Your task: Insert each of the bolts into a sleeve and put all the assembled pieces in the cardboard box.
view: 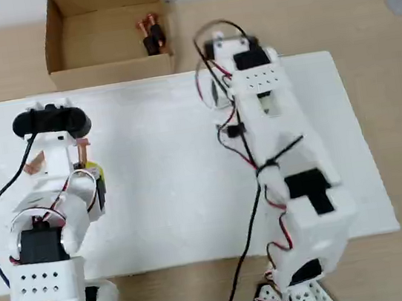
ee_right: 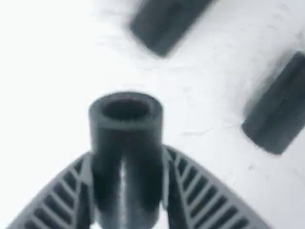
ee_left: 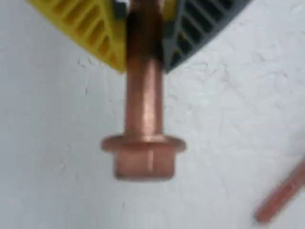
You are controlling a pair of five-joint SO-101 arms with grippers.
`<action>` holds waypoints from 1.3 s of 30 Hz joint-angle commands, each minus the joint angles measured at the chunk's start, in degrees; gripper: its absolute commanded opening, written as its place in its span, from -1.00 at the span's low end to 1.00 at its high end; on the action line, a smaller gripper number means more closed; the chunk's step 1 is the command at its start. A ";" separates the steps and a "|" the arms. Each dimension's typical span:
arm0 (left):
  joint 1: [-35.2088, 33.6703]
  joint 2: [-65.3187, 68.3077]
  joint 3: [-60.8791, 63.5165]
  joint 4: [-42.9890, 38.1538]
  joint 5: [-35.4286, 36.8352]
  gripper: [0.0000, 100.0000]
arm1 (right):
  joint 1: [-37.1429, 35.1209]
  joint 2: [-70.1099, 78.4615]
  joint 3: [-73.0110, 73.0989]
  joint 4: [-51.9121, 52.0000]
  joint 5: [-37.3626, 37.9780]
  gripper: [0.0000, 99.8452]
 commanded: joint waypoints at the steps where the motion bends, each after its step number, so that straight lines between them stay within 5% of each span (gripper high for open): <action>1: 0.70 -3.21 -5.45 -1.14 0.70 -0.99 | -1.54 -8.84 -5.67 2.46 3.43 -0.98; 6: 0.62 -9.54 -6.15 -1.14 7.30 -0.99 | -1.54 -17.19 -6.90 6.77 10.20 -0.98; 13: 0.70 -21.93 -3.43 -1.32 7.65 -0.99 | -4.00 -31.25 3.47 6.24 20.92 -0.98; 17: 2.11 -27.12 3.08 -8.97 7.47 -0.99 | -4.09 -39.34 21.14 -7.03 25.76 -0.98; 23: 2.20 -31.78 19.43 -30.59 8.62 -0.99 | -6.90 -53.67 56.66 -38.68 31.65 -0.98; 30: 2.29 -32.40 29.27 -44.57 20.31 -0.99 | -10.51 -66.42 77.85 -72.09 31.47 -0.98; 39: 13.98 -32.13 29.10 -44.66 23.30 -0.99 | -18.07 -68.35 80.57 -80.18 24.00 -0.98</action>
